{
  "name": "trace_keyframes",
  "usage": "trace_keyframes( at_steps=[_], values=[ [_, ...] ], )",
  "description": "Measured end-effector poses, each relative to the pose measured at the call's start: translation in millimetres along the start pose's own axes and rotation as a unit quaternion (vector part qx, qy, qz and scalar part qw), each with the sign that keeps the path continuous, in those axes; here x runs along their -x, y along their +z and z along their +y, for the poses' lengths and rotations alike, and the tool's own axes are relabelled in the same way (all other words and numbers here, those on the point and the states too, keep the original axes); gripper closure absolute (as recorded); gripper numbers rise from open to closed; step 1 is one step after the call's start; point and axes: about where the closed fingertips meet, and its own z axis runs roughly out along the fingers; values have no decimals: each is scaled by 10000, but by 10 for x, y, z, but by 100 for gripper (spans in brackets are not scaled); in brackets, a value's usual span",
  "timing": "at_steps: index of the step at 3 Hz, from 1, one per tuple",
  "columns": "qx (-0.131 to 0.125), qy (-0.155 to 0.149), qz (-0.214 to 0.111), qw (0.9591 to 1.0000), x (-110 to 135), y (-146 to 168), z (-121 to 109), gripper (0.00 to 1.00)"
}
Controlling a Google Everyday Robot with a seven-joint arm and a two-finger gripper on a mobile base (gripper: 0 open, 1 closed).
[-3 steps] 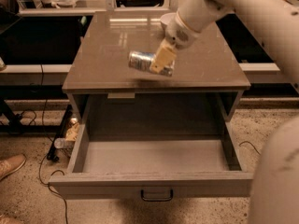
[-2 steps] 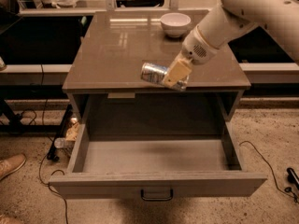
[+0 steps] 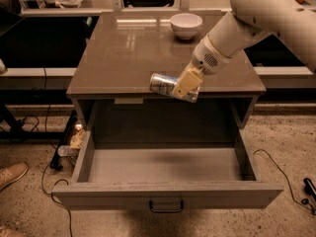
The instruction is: Place redbull can into top drawer
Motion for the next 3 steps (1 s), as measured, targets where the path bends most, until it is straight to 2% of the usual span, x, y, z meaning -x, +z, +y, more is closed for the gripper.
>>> trace_keyframes(
  at_steps=[1, 2, 3],
  values=[
    [127, 131, 28, 9998, -185, 52, 253, 100],
    [298, 328, 57, 9990, -480, 140, 645, 100],
    [394, 500, 91, 9979, -726, 272, 837, 100]
  ],
)
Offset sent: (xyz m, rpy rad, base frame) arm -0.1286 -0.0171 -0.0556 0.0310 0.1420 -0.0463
